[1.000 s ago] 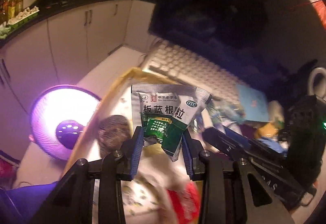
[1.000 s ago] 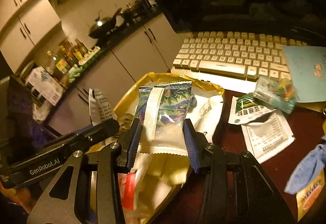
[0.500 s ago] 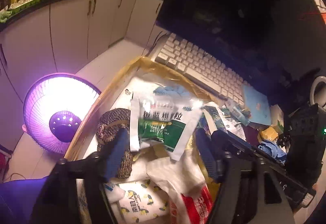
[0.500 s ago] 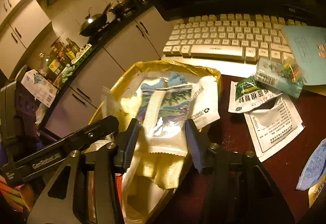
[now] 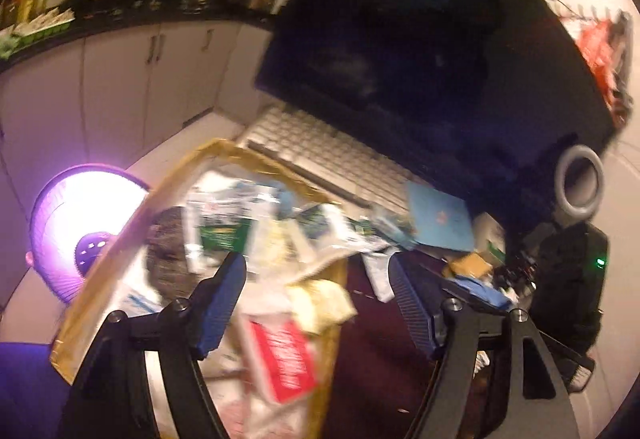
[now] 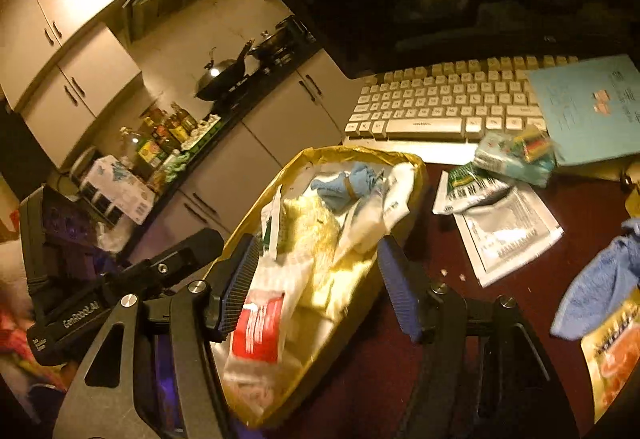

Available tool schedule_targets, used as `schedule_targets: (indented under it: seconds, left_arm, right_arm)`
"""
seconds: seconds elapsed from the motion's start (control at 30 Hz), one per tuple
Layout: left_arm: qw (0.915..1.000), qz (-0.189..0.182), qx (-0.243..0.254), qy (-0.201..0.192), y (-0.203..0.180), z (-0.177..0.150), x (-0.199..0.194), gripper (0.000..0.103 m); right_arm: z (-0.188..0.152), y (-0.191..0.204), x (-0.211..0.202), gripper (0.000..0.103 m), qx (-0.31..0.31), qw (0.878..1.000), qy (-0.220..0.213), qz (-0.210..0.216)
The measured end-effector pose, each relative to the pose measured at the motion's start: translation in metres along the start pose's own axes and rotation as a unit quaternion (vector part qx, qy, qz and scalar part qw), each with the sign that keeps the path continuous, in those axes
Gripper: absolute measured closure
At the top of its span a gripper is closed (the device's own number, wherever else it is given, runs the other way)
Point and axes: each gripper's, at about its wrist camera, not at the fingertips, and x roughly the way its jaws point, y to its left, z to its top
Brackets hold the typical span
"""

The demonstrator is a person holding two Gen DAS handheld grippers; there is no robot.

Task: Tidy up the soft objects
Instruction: 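Open both grippers to drop the two sachets into the tray, then grasp the blue towel on the desk with the right gripper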

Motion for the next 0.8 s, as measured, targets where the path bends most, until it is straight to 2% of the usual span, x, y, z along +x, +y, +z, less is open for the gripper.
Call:
schedule_targets:
  seconds: [0.13,0.33,0.53,0.63,0.7,0.8]
  left_arm:
    - [0.9992,-0.019,0.033,0.015,-0.030,-0.008,0.008,0.029]
    - [0.9976,-0.037,0.047,0.036,-0.051,-0.021,0.024,0.029]
    - [0.9960,-0.044,0.057,0.053,-0.059,-0.033,0.029,0.029]
    - [0.9954,-0.044,0.061,0.059,-0.062,-0.034,0.032,0.029]
    - [0.9953,-0.045,0.061,0.060,-0.062,-0.035,0.033,0.029]
    - [0.9950,-0.046,0.061,0.064,-0.063,-0.036,0.036,0.029]
  right_arm:
    - [-0.004,-0.025,-0.020,0.040,0.027,0.999,-0.007,-0.017]
    - [0.005,-0.070,-0.053,0.040,0.059,0.994,-0.016,-0.086]
    - [0.023,-0.113,-0.094,0.040,0.108,0.976,-0.057,-0.180]
    - [0.029,-0.125,-0.109,0.040,0.112,0.957,-0.077,-0.257]
    - [0.031,-0.134,-0.105,0.041,0.113,0.947,-0.061,-0.295]
    - [0.028,-0.149,-0.087,0.041,0.118,0.946,-0.020,-0.303]
